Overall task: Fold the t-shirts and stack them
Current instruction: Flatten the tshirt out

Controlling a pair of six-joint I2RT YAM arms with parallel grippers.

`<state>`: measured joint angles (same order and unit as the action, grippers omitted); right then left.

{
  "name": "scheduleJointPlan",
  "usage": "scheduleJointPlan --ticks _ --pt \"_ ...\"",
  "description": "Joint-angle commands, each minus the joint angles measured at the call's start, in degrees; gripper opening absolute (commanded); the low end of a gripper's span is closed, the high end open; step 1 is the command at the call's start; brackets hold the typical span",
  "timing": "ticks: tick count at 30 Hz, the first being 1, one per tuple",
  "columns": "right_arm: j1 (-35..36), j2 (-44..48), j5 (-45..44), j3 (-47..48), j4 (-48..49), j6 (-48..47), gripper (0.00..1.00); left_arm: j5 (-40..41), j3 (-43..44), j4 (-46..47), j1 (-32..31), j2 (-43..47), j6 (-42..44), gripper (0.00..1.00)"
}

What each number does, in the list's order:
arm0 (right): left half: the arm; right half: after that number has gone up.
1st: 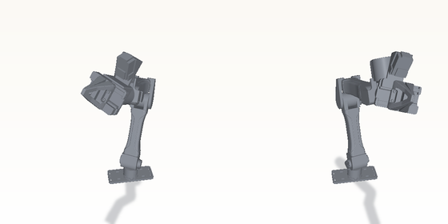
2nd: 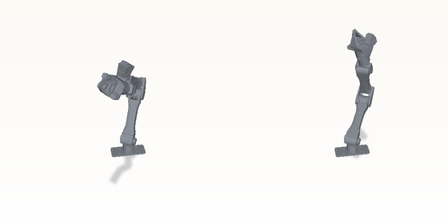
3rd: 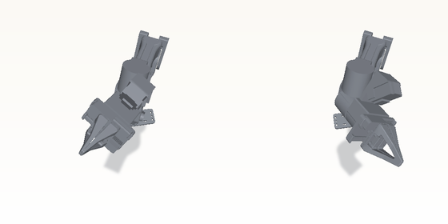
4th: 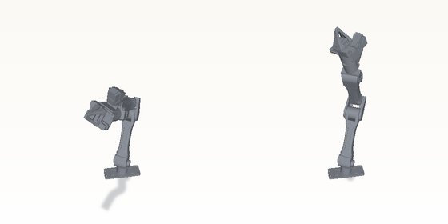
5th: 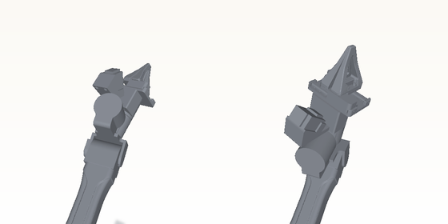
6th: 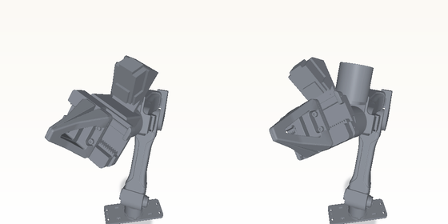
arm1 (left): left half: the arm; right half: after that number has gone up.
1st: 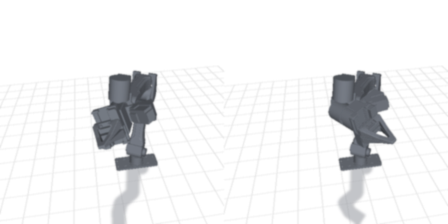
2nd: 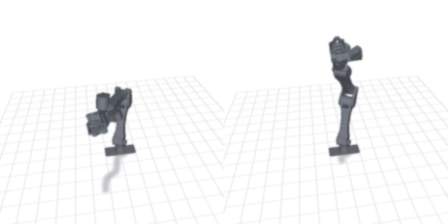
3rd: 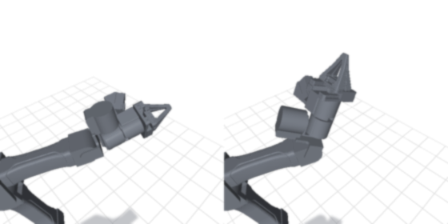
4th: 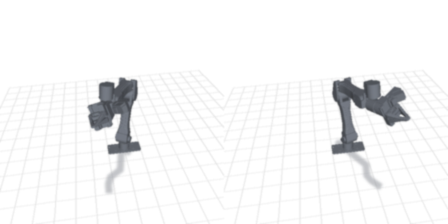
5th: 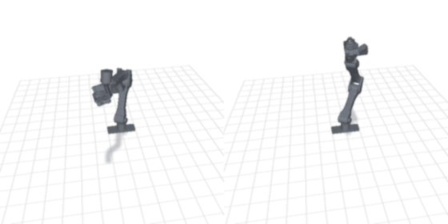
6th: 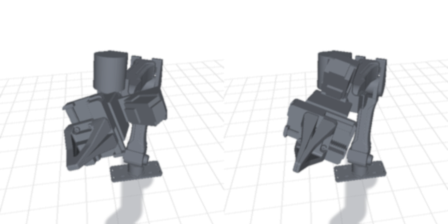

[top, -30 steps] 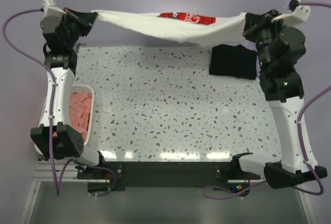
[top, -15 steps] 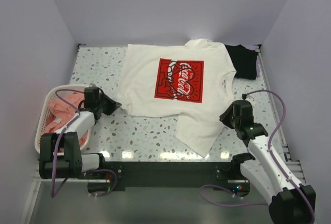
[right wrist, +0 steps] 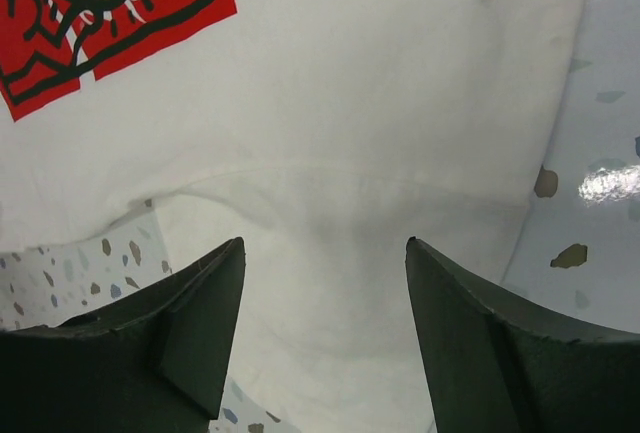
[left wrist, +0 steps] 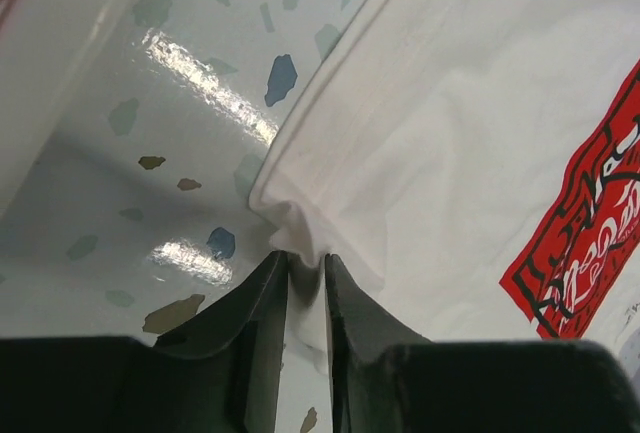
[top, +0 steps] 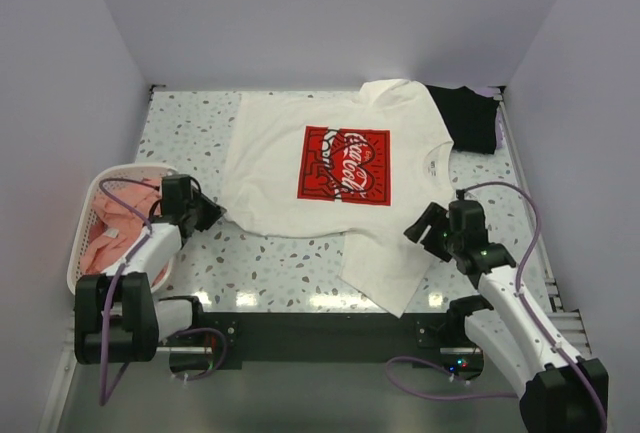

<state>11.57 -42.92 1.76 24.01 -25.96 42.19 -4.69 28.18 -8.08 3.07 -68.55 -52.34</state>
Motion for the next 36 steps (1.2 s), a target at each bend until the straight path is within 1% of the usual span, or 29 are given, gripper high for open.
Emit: scheduleJointPlan --ticks 1,4,5,6,7,8,10,11,13,15,17,20,22,24,27,32,36 --pt "-0.1 -0.8 6.8 -1.2 1.0 -0.7 0.68 3.3 3.5 -2.7 -0.1 2.0 2.6 0.27" --pt "0.8 -1.6 9.1 -2.5 0.1 -0.3 0.66 4.5 5.1 -5.3 0.0 2.7 4.3 0.34" --pt "2.2 -1.7 9.2 -2.9 -0.1 0.1 0.65 6.3 5.6 -5.7 0.0 2.9 4.8 0.36" --pt "3.4 -2.1 9.1 -3.6 0.0 1.0 0.65 7.3 5.9 -6.2 -0.1 2.9 5.1 0.41" --pt "4.7 -2.7 7.9 -3.8 -0.1 1.7 0.65 7.6 6.0 -7.3 -0.1 2.9 5.1 0.42" --pt "8.7 -4.3 7.1 -3.9 0.1 2.5 0.64 8.0 5.9 -8.0 -0.1 2.6 4.9 0.42" --pt "13.9 -7.2 4.9 -3.4 1.0 5.7 0.64 9.5 4.9 -9.9 -0.6 2.5 3.1 0.44" --pt "18.7 -10.3 3.1 -3.0 1.1 6.6 0.64 10.0 4.5 -10.4 -0.6 2.3 2.5 0.45" --pt "22.9 -12.6 2.1 -2.2 1.0 8.6 0.65 11.5 3.7 -10.9 -0.6 2.3 2.3 0.46" --pt "23.1 -14.3 2.1 -2.2 0.5 9.0 0.65 11.8 3.1 -11.0 -0.7 2.3 2.2 0.47" --pt "23.1 -13.8 1.3 -1.8 -1.0 8.9 0.66 11.1 2.7 -11.3 -1.3 2.5 1.8 0.47" --pt "23.2 -10.7 -1.2 0.2 -6.2 7.9 0.67 12.2 2.0 -12.2 -2.5 3.9 0.3 0.47" --pt "23.1 -8.5 -3.2 2.2 -10.9 7.3 0.68 13.5 1.2 -12.8 -5.1 5.3 -0.3 0.47" --pt "23.1 -7.3 -3.4 3.5 -14.6 6.8 0.7 14.3 0.7 -13.5 -5.4 5.9 -0.9 0.48" --pt "23.2 -6.6 -3.2 4.7 -17.5 6.5 0.71 15.8 0.6 -16.0 -5.5 6.9 -1.0 0.48" --pt "23.2 -6.6 -2.1 4.0 -19.8 7.0 0.71 18.2 2.0 -18.3 -5.5 9.4 -0.2 0.49" --pt "23.1 -7.0 -1.8 2.7 -21.2 8.2 0.71 17.7 2.5 -18.7 -5.5 9.4 0.3 0.49"
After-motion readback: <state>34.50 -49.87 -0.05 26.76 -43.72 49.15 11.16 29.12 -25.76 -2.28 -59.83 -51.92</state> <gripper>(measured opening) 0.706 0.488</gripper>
